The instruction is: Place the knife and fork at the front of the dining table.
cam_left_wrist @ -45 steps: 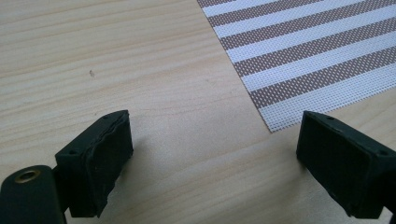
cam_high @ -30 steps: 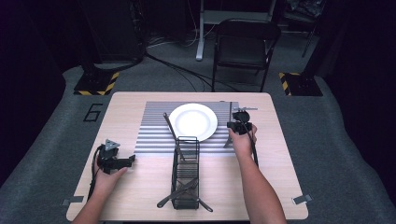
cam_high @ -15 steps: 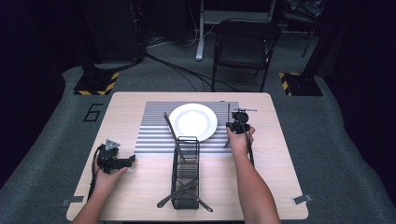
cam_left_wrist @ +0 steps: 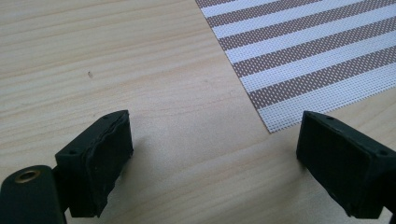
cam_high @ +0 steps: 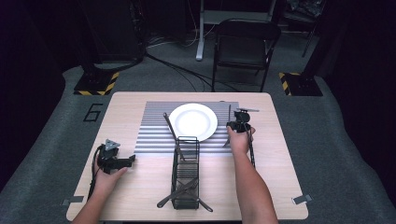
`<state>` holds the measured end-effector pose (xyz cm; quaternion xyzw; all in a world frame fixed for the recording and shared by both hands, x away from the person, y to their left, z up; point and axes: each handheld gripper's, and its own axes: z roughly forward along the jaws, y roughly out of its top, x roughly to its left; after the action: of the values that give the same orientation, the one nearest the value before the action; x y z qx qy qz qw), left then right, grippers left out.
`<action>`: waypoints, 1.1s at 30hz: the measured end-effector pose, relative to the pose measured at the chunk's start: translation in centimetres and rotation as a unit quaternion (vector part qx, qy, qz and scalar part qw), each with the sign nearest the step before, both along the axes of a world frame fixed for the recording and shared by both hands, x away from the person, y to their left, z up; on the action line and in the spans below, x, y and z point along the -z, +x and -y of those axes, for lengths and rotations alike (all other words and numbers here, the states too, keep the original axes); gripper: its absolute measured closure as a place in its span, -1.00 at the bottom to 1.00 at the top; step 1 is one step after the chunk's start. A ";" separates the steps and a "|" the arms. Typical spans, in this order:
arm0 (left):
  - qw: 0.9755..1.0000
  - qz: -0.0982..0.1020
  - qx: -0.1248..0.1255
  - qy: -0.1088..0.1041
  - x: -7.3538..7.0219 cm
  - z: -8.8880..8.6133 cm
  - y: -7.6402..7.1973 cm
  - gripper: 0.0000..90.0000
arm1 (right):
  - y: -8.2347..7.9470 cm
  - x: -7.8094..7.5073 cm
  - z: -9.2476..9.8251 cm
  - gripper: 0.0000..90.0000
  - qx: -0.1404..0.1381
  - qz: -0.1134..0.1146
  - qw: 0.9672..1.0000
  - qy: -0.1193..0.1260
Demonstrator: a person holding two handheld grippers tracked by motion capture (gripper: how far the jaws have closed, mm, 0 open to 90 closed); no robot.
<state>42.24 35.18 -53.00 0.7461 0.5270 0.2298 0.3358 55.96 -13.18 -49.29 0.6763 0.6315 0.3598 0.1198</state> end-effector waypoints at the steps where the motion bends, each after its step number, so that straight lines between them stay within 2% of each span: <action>1: 1.000 0.000 0.000 0.000 0.0 0.0 0.0 -0.77 | 0.0 0.0 0.0 0.94 0.000 0.000 1.000 0.000; 4: 1.000 0.000 0.000 0.000 0.0 0.0 0.0 -0.77 | 0.4 -0.2 -0.6 0.94 -0.003 0.001 1.000 -0.008; 6: 1.000 0.000 0.001 0.001 0.0 0.0 0.0 -0.77 | 0.5 -0.1 -1.0 0.94 0.005 -0.002 1.000 -0.015; 10: 1.000 0.000 0.002 0.000 0.0 0.0 0.0 -0.77 | 0.7 0.3 -0.8 0.94 0.013 -0.009 1.000 -0.007; 19: 1.000 0.001 0.002 0.001 0.0 0.0 0.0 -0.77 | 0.9 0.8 -0.7 0.93 0.008 -0.012 1.000 -0.016; 23: 1.000 0.003 0.002 -0.001 0.0 0.1 0.0 -0.77 | 1.0 1.0 -0.7 0.92 0.016 -0.016 1.000 -0.013; 28: 1.000 0.003 0.002 0.000 0.0 0.1 0.0 -0.77 | 1.1 1.4 -0.7 0.92 0.016 -0.021 0.999 -0.024; 33: 1.000 0.001 0.002 0.001 0.0 0.0 0.0 -0.77 | 1.1 1.5 -0.7 0.92 0.020 -0.019 0.999 -0.021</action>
<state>42.19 35.13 -53.02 0.7469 0.5253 0.2303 0.3362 57.07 -12.47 -50.78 0.6930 0.6270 0.3314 0.1292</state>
